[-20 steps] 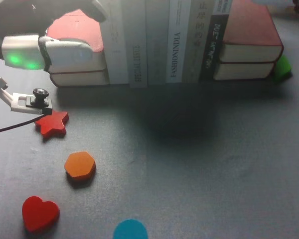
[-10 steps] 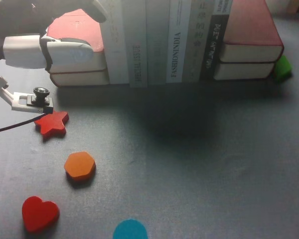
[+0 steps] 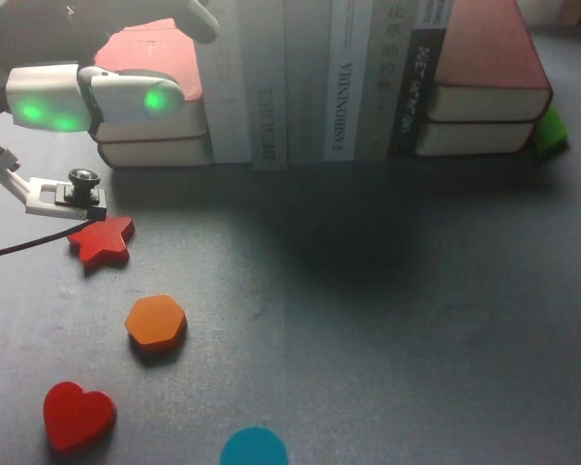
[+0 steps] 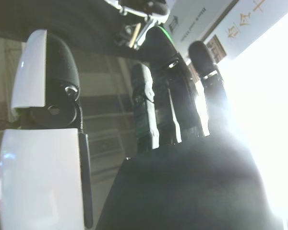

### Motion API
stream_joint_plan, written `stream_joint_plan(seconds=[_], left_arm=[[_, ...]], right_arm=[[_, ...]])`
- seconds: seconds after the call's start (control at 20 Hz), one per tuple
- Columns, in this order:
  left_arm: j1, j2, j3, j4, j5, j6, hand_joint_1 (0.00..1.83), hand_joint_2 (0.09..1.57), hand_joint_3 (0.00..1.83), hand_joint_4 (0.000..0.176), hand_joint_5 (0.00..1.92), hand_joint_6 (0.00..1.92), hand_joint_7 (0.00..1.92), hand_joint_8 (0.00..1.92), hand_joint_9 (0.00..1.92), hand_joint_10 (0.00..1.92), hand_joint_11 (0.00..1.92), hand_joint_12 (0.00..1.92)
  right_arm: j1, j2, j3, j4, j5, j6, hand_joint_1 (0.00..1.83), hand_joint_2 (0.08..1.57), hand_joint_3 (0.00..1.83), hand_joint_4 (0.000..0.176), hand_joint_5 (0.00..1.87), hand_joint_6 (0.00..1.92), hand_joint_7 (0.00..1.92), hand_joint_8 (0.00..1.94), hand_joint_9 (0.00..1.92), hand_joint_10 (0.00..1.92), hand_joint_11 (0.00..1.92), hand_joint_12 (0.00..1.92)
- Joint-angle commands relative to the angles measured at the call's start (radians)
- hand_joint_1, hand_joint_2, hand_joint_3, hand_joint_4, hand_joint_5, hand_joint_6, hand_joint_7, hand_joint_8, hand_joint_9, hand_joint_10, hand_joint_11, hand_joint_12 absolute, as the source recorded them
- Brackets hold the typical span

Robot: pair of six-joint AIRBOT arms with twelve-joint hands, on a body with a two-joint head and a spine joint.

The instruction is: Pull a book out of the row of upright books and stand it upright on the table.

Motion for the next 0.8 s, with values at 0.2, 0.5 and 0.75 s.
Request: stream_joint_plan(seconds=[0.2,0.5,0.75], left_arm=[[-0.023,-0.009,-0.004,-0.045,-0.104,-0.009,1.16,0.97,0.00,0.000,0.53,0.01,0.51,0.01,0.66,0.84,0.00,1.32],[-0.028,-0.007,-0.006,-0.040,-0.105,-0.009,1.22,0.98,0.00,0.000,0.55,0.01,0.53,0.01,0.64,0.90,0.11,1.34],[-0.034,-0.004,-0.012,-0.037,-0.109,-0.009,1.19,0.99,0.00,0.000,0.53,0.00,0.53,0.00,0.67,0.80,0.00,1.28]], right_arm=[[0.060,-0.019,0.018,0.002,0.042,0.008,0.60,1.12,0.00,0.168,0.39,0.01,0.00,0.00,0.00,0.00,0.00,0.00],[0.069,-0.043,0.041,-0.009,0.041,0.017,0.57,1.12,0.00,0.166,0.38,0.00,0.01,0.00,0.04,0.00,0.00,0.48],[0.069,-0.052,0.057,-0.009,0.025,0.017,0.54,1.15,0.00,0.174,0.37,0.01,0.00,0.00,0.00,0.00,0.00,0.56]])
